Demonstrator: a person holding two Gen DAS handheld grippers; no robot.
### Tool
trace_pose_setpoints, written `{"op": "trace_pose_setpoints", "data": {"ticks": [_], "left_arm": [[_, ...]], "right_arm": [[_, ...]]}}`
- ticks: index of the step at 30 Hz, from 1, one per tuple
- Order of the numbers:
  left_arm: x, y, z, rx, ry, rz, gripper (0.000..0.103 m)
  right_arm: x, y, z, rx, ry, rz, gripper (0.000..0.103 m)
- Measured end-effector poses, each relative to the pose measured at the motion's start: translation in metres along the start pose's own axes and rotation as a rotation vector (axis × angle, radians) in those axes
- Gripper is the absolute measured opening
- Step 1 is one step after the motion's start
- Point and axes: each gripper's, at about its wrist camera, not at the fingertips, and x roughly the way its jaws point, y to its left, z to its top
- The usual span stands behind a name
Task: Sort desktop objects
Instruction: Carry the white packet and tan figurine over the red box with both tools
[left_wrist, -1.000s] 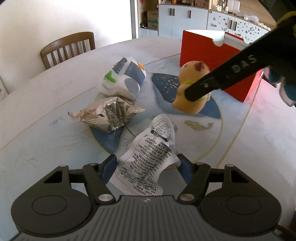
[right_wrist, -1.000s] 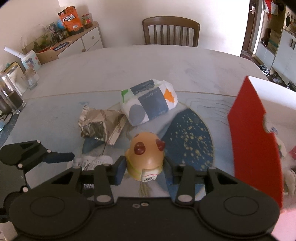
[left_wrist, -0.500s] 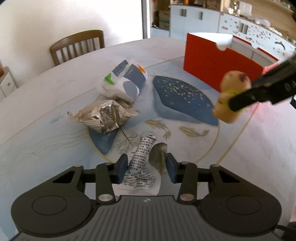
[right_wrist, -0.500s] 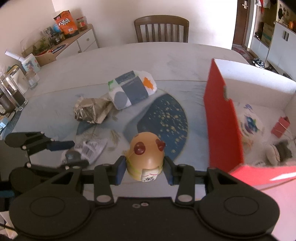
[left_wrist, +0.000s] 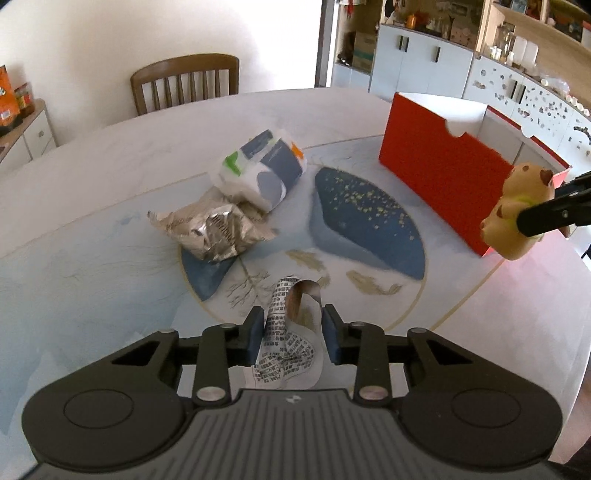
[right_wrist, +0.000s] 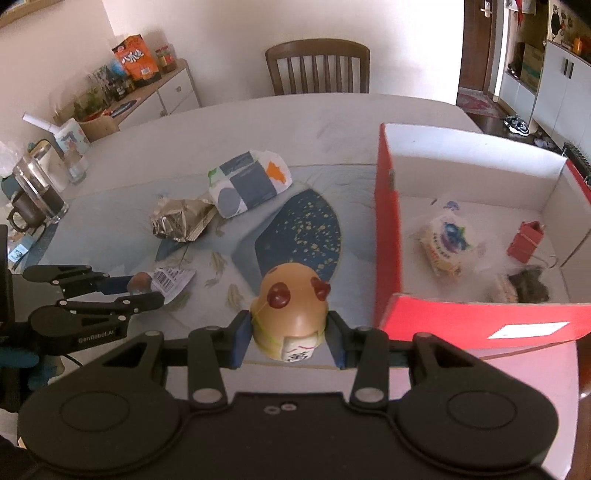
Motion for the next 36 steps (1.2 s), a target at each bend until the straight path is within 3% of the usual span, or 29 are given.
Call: {"op": "trace_pose_setpoints", "data": {"ticks": [14,36], "left_arm": [[-0.025,-0.047,0.035,-0.028,-0.049,-0.068,0.030],[-0.029,-0.144,0.100,0.070,-0.151,-0.146,0.030]], "right_arm": [[-0.047,-0.040,-0.002,0.018,-0.052,-0.008,0.042],[-0.075,-0.110,-0.002,0.062,-0.122,-0.048,0.042]]}}
